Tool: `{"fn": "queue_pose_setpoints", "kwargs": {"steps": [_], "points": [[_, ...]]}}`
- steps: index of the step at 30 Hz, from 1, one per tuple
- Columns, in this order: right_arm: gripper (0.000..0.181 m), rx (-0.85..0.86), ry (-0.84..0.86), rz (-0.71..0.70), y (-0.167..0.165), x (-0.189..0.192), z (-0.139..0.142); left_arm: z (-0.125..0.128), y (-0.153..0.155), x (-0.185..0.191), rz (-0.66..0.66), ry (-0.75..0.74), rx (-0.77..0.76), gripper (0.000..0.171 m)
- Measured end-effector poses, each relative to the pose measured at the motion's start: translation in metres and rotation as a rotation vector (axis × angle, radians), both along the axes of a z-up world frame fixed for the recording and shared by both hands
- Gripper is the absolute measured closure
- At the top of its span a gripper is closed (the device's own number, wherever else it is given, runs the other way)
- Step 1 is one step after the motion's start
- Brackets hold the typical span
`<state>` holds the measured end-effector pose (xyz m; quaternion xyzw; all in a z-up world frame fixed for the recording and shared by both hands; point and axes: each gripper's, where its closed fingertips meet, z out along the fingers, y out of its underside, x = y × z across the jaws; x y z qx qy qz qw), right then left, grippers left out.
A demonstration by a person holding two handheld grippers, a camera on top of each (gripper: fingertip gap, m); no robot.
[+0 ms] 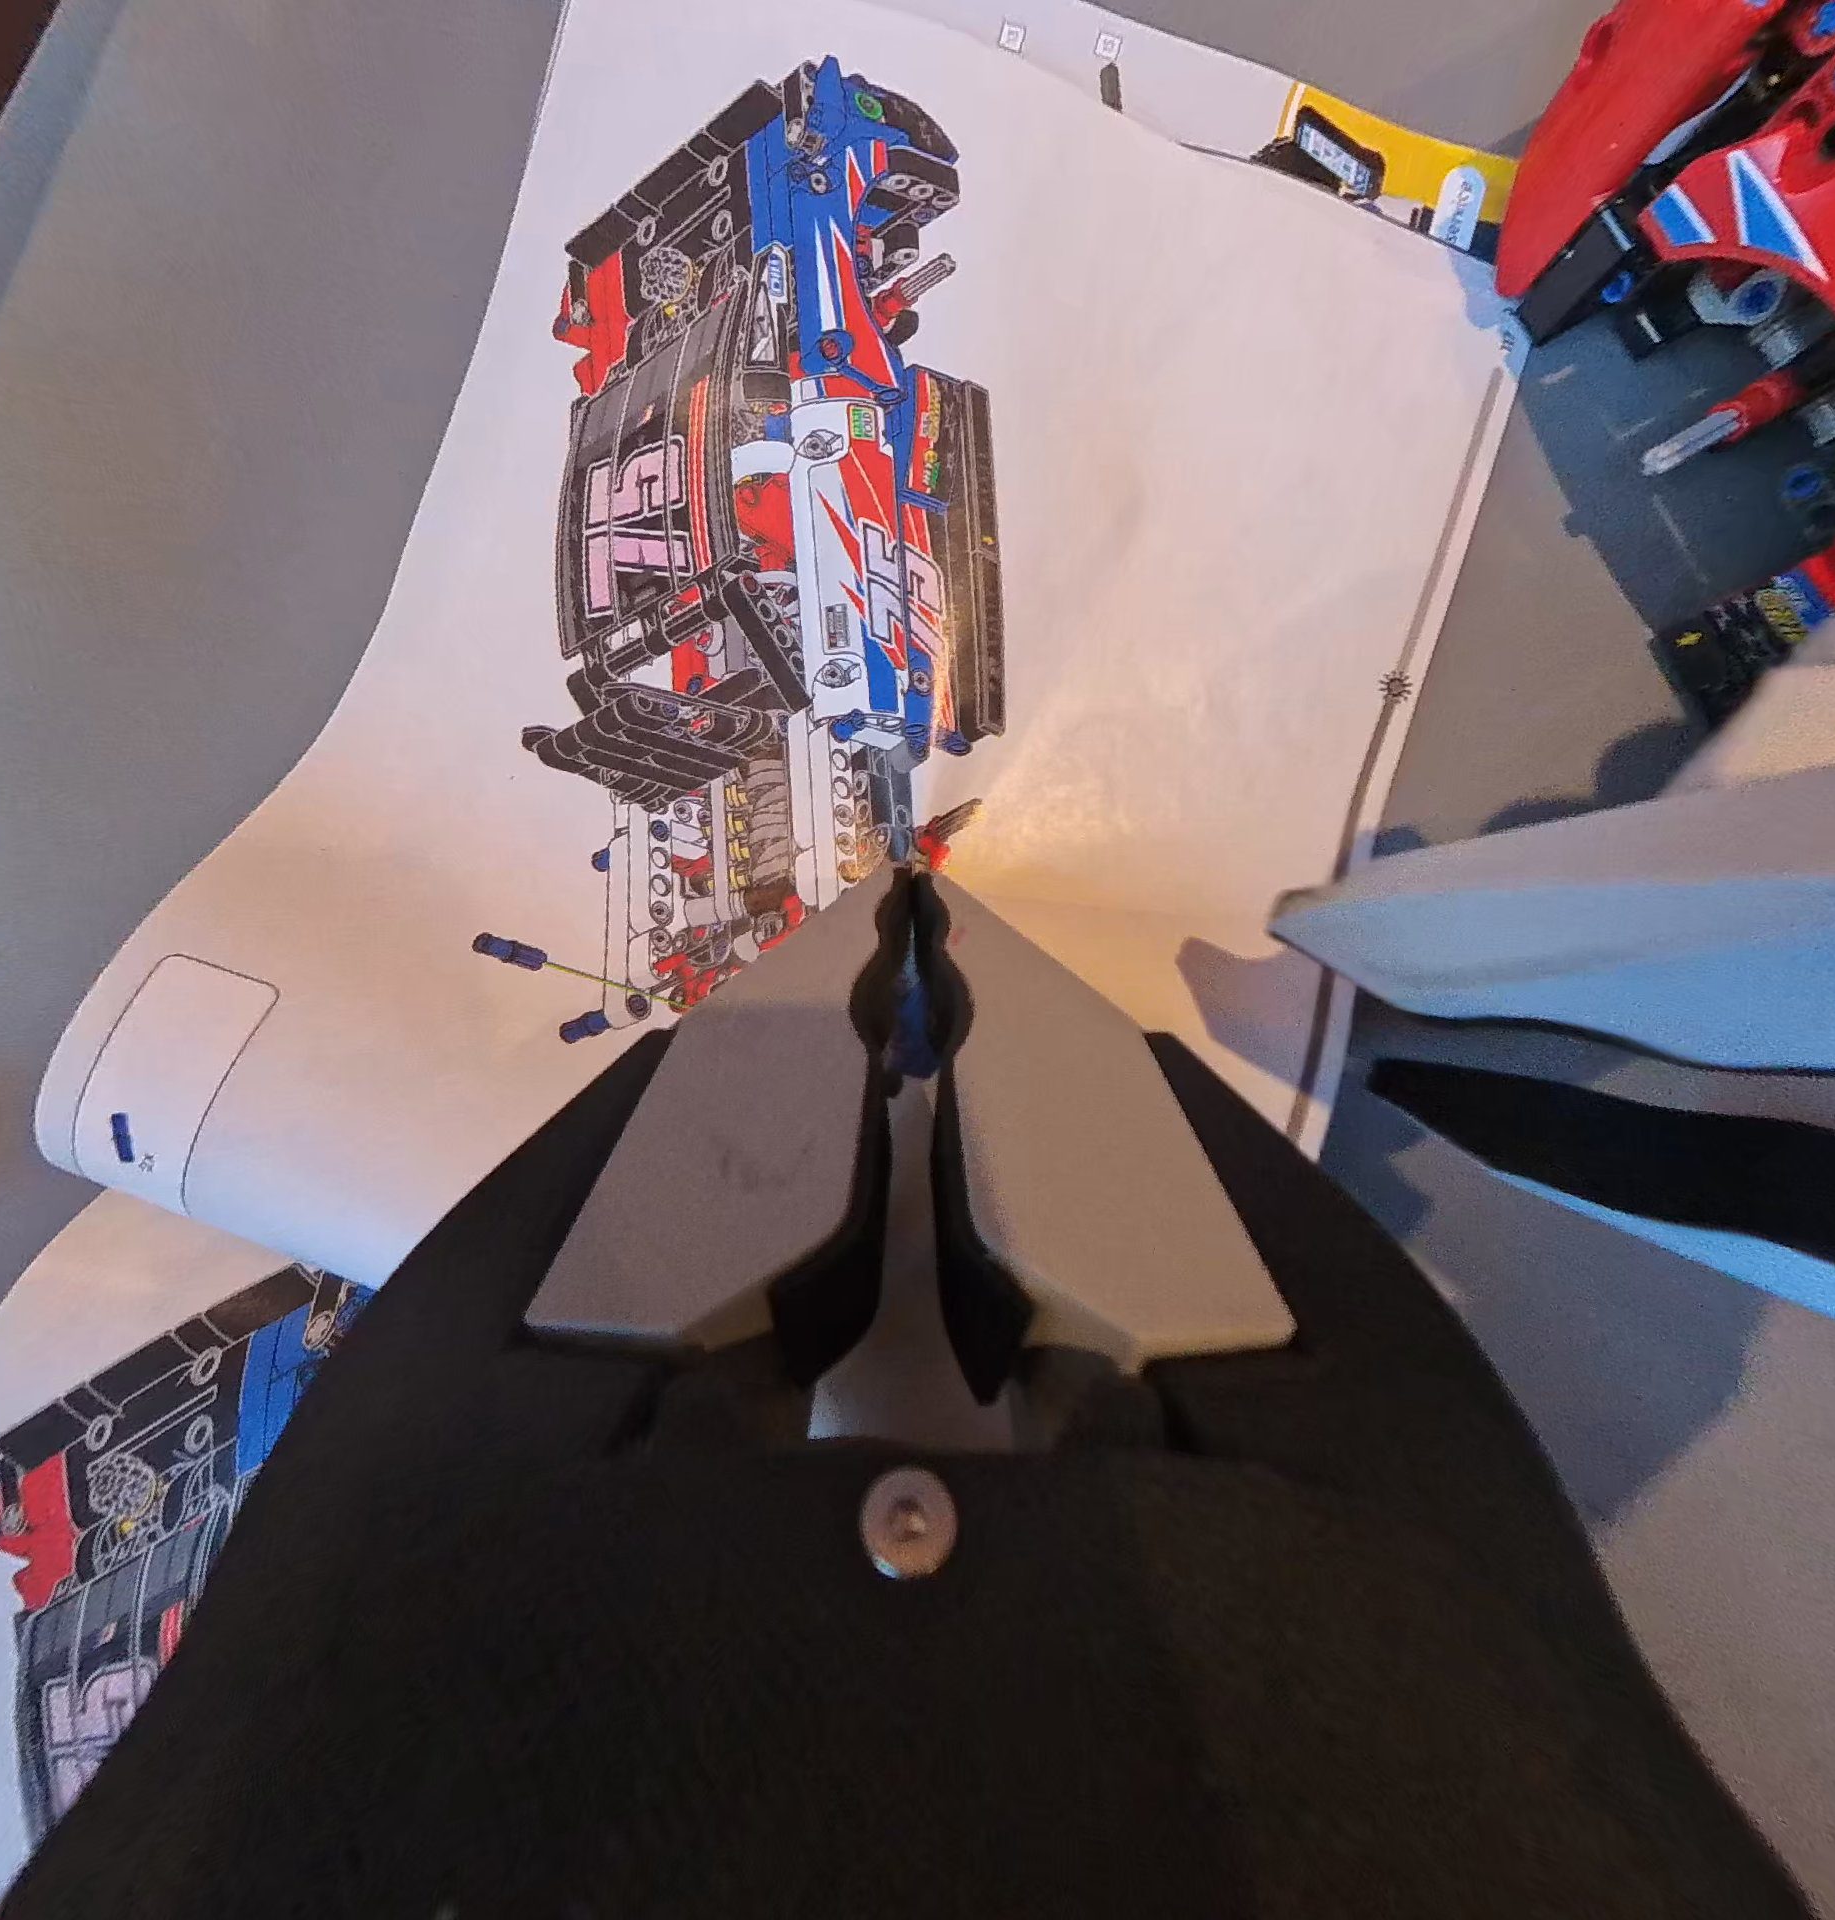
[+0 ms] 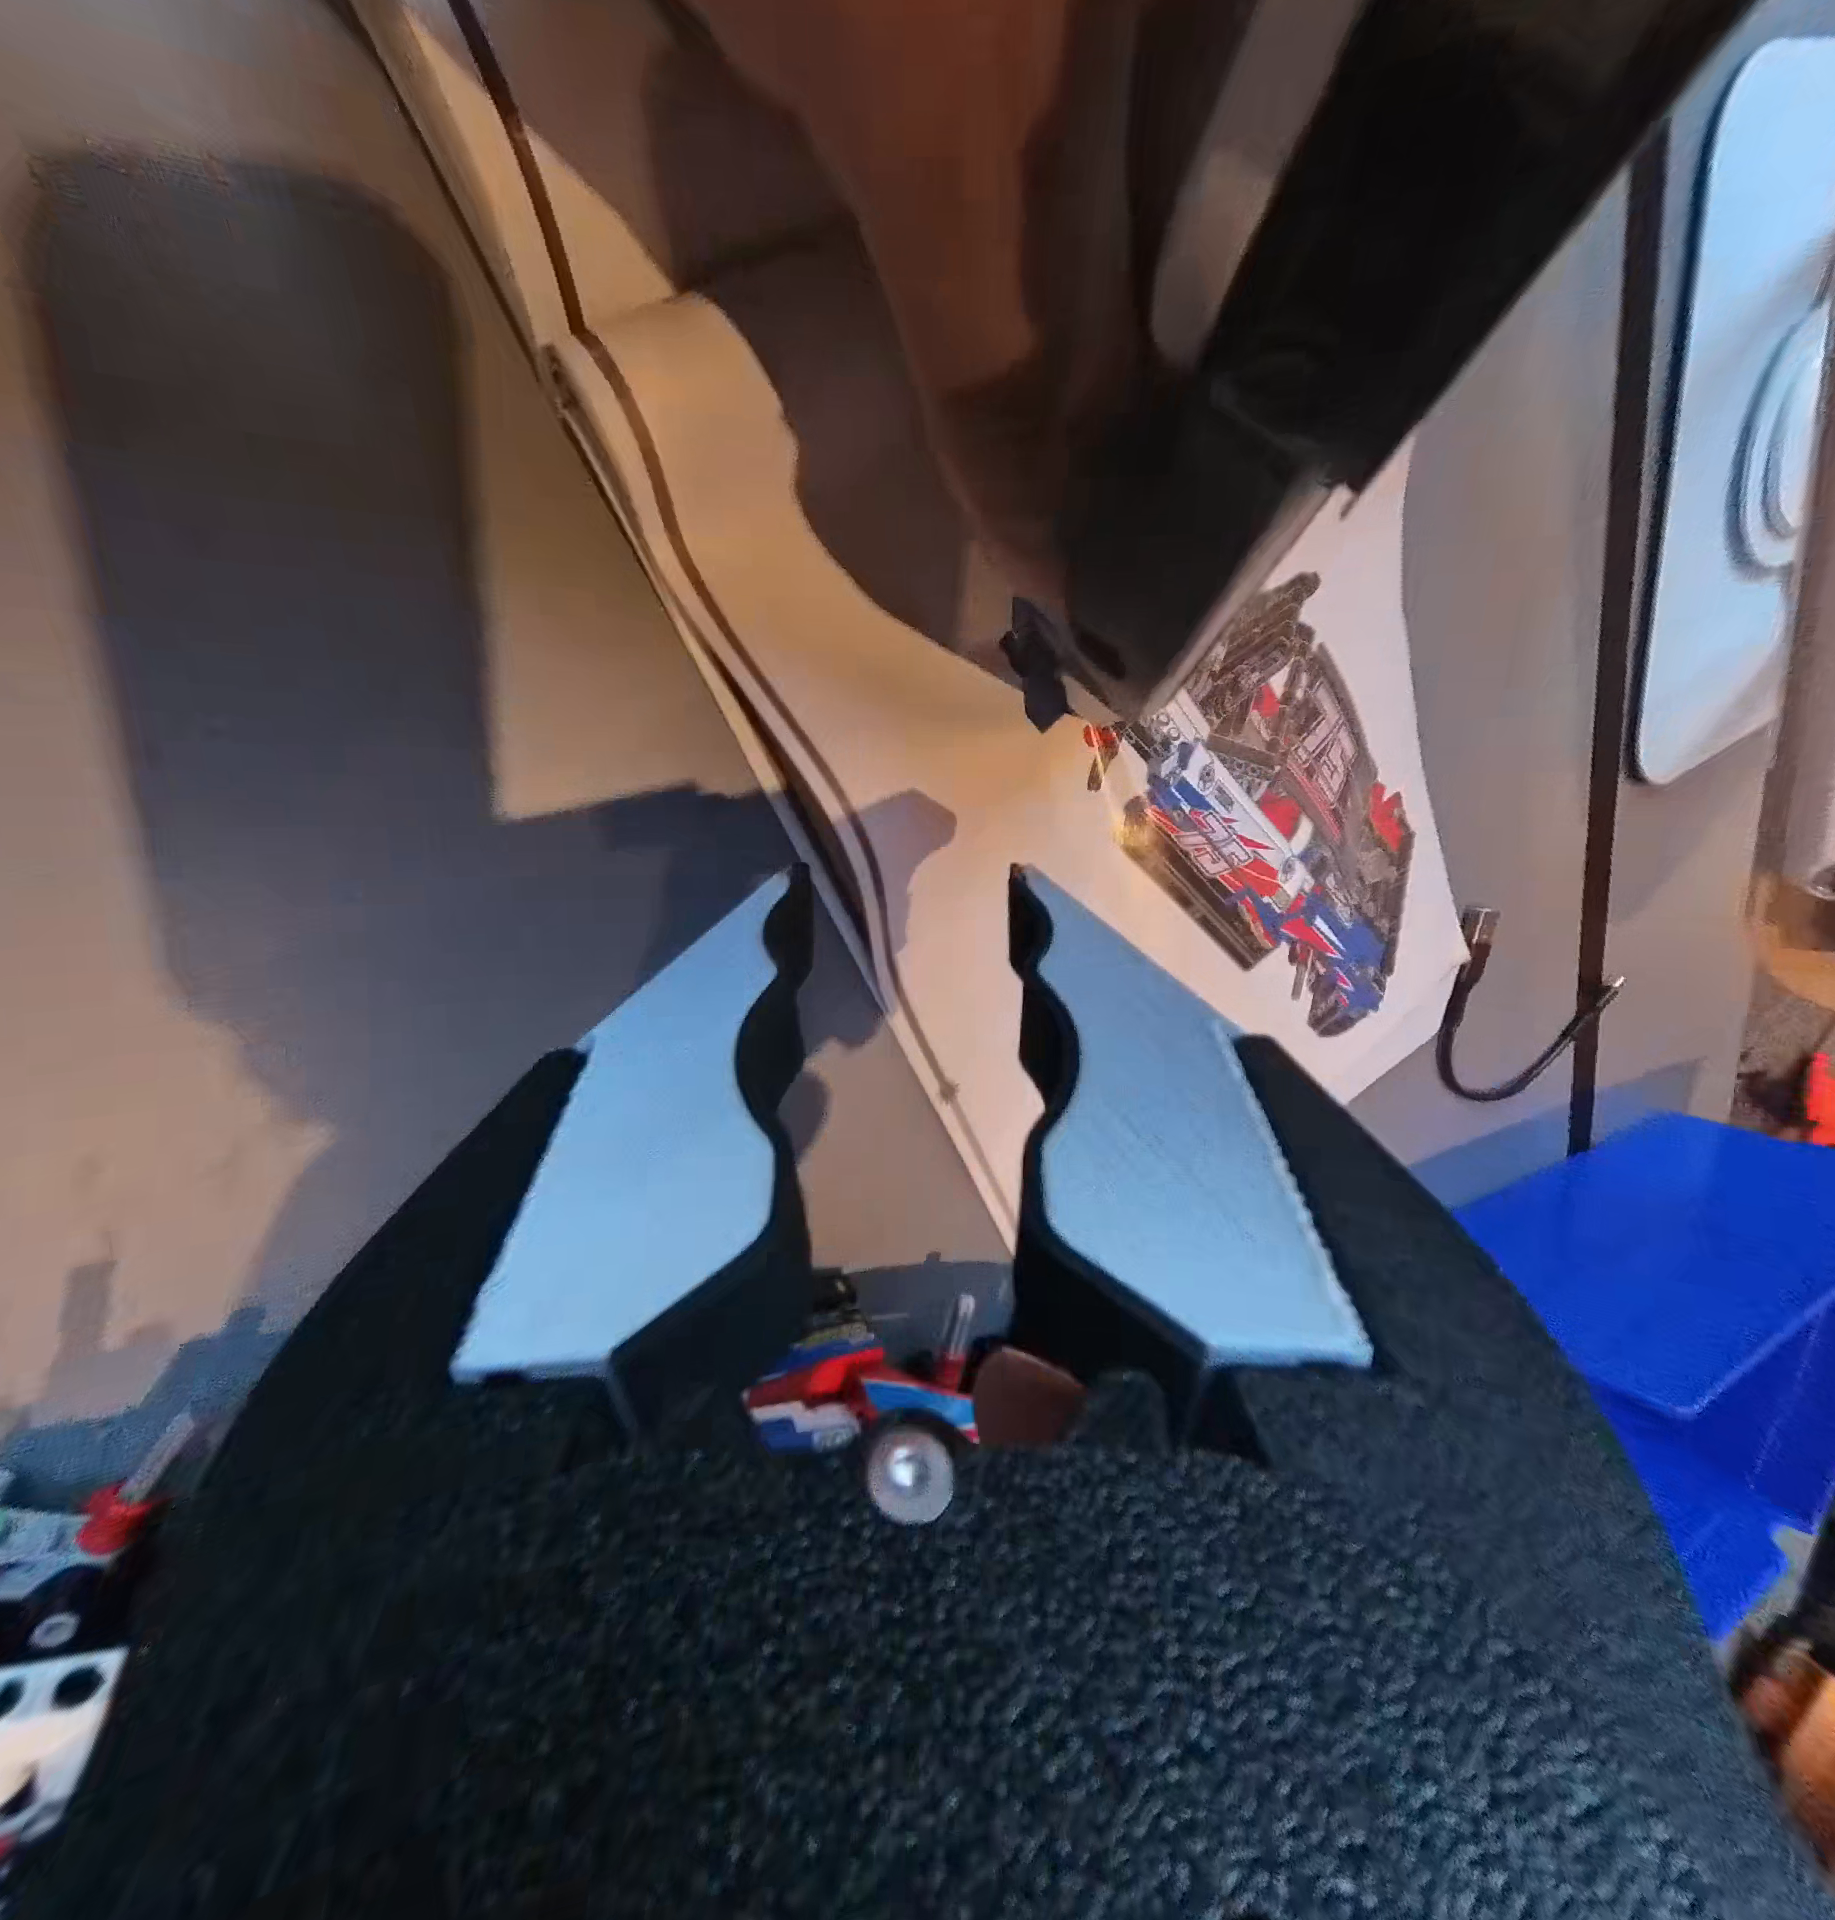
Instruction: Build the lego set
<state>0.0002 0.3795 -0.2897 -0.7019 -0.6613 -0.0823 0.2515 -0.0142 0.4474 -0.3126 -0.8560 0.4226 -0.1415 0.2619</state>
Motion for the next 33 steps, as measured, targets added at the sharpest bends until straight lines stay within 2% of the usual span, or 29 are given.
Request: {"fn": "queue_pose_setpoints", "kwargs": {"steps": [3,5,10,12,14,15,16,17,19,20,22,24,27,29,33], "points": [[0.143,-0.002,-0.049,0.014,0.003,-0.003,-0.013,0.000,0.000,0.000,0.001,-0.031,-0.005,0.171],[0.155,0.002,-0.048,0.035,0.003,-0.007,-0.014,0.000,0.000,0.000,0.001,-0.051,-0.008,0.171],[0.171,0.021,-0.046,0.062,0.000,-0.012,-0.005,0.001,-0.001,0.001,0.000,-0.068,-0.018,0.171],[0.176,0.036,-0.048,0.060,0.003,-0.011,-0.002,0.012,0.000,0.002,0.019,-0.121,-0.018,0.171],[0.177,0.063,-0.029,0.048,0.007,-0.010,0.004,0.036,-0.003,-0.004,0.060,-0.222,0.003,0.171],[0.177,0.078,-0.009,0.045,0.008,-0.010,0.008,0.049,-0.006,-0.010,0.081,-0.257,0.037,0.161],[0.177,0.098,0.015,0.045,0.009,-0.011,0.013,0.060,-0.011,-0.017,0.110,-0.277,0.066,0.127],[0.177,0.115,0.037,0.048,0.009,-0.013,0.017,0.067,-0.023,-0.020,0.103,-0.294,0.072,0.113],[0.178,0.138,0.062,0.059,0.008,-0.017,0.022,0.065,-0.050,-0.023,0.055,-0.257,0.100,0.096],[0.179,0.156,0.074,0.071,0.007,-0.020,0.025,0.059,-0.057,-0.027,0.045,-0.203,0.146,0.094],[0.181,0.194,0.099,0.096,0.005,-0.026,0.031,0.051,-0.063,-0.026,0.022,-0.135,0.249,0.103],[0.181,0.205,0.110,0.106,0.002,-0.030,0.032,0.044,-0.065,-0.018,0.015,-0.125,0.288,0.112],[0.181,0.224,0.111,0.105,0.001,-0.034,0.034,0.036,-0.056,-0.017,0.063,-0.111,0.325,0.151],[0.181,0.241,0.110,0.102,0.003,-0.035,0.036,0.038,-0.053,-0.018,0.083,-0.129,0.359,0.169],[0.178,0.282,0.163,0.067,0.009,-0.035,0.054,0.041,-0.051,-0.026,0.136,-0.132,0.394,0.171]]}}
